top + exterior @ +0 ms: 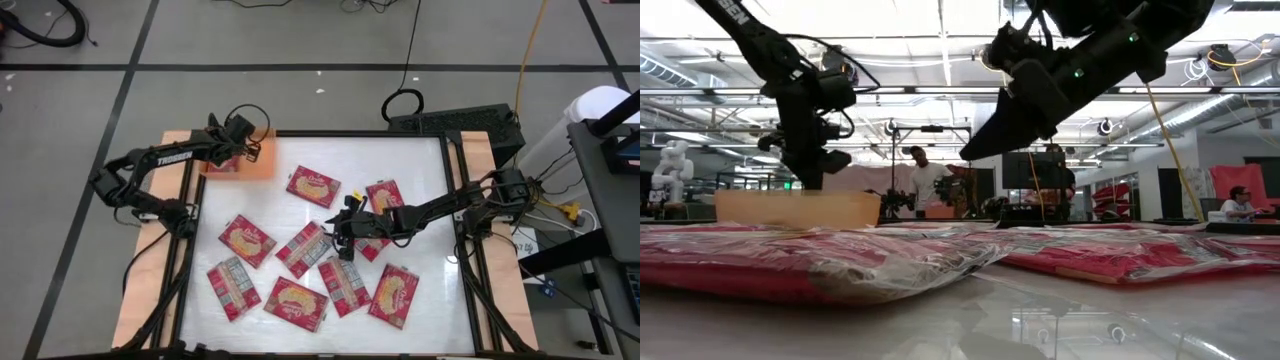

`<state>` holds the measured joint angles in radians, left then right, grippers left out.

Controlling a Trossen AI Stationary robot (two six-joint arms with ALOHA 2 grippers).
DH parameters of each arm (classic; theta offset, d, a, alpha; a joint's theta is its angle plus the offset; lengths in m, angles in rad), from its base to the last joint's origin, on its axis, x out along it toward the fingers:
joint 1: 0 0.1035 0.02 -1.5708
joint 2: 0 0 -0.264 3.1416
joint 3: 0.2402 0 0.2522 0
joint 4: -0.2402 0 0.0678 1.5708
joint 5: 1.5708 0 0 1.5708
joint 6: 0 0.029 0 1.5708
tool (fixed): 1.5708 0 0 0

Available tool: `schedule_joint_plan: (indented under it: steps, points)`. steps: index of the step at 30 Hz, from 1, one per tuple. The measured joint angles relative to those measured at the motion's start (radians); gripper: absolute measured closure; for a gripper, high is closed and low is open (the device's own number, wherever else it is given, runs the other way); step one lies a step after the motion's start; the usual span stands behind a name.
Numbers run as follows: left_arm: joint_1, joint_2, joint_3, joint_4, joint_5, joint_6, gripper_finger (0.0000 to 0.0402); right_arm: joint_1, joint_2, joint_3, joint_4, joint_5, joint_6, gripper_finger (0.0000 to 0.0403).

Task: Sort popcorn bags into baskets
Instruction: Put the red popcorn bag into the orange bin

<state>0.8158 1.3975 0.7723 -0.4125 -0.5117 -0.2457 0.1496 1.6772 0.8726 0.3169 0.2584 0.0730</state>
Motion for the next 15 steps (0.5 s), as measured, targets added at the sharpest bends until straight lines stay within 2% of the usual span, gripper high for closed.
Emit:
schedule_joint_plan:
  steps: [4, 9, 15]
  points:
    - [0.036, 0.029, 0.001, 0.040, -0.018, 0.027, 0.0371, 0.019, 0.000, 0.000, 0.051, 0.000, 0.000, 0.0255]
    - [0.068, 0.096, -0.001, 0.004, -0.024, -0.004, 0.0371, 0.040, 0.000, 0.000, 0.085, 0.001, -0.008, 0.0255]
    - [0.057, 0.170, -0.002, 0.000, -0.131, -0.041, 0.0371, 0.051, 0.000, 0.000, 0.083, 0.001, -0.033, 0.0255]
